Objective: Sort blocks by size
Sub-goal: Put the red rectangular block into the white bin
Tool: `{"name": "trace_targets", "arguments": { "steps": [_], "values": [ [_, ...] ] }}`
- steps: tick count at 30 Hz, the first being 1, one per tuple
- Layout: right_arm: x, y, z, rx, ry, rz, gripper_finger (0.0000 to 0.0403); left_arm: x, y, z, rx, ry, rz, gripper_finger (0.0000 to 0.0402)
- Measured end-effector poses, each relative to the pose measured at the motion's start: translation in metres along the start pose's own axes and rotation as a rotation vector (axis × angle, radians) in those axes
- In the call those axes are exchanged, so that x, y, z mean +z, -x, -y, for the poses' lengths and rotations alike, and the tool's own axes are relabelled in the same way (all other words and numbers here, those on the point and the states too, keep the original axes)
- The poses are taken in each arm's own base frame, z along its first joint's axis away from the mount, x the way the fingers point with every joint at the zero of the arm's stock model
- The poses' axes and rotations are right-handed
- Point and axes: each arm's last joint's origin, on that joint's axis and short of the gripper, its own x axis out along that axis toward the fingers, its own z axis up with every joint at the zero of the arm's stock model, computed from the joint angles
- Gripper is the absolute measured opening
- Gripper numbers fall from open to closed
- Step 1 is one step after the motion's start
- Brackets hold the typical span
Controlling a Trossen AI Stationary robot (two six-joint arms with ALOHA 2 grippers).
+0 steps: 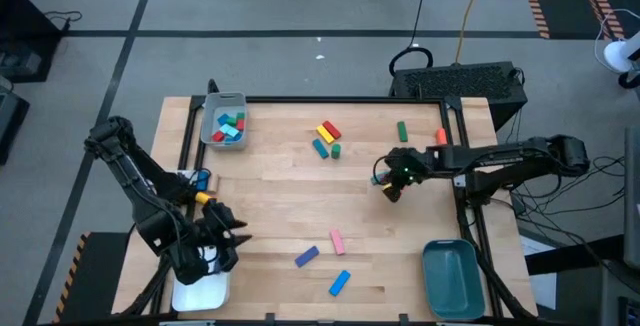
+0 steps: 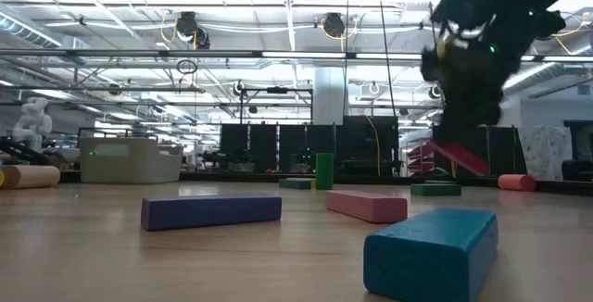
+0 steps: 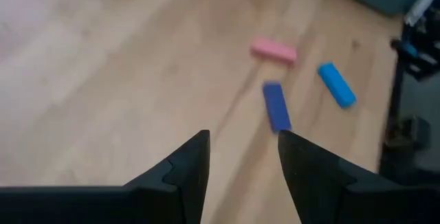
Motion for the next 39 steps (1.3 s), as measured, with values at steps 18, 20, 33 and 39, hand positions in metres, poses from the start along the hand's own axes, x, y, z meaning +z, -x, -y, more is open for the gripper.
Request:
{"name": "trace_targets", "arguments": {
  "steps": [18,20,33,39],
  "values": [
    [0.035,0.034,-0.073,0.512,0.351,0.681,0.0077,0.019,-0.054,0.038,0.143,-0.33,0.401,0.0173],
    [0.035,0.034,-0.077,0.53,0.359,0.7,0.0078,0.023,-0.064,0.041,0.17,-0.375,0.421,0.0173],
    [0.034,0.016,-0.101,0.575,0.513,0.861,0.0078,0.067,-0.106,0.032,0.158,-0.244,0.415,0.0221],
    [0.033,0.016,-0.105,0.591,0.531,0.905,0.0079,0.078,-0.112,0.025,0.193,-0.257,0.423,0.0318]
  ]
}}
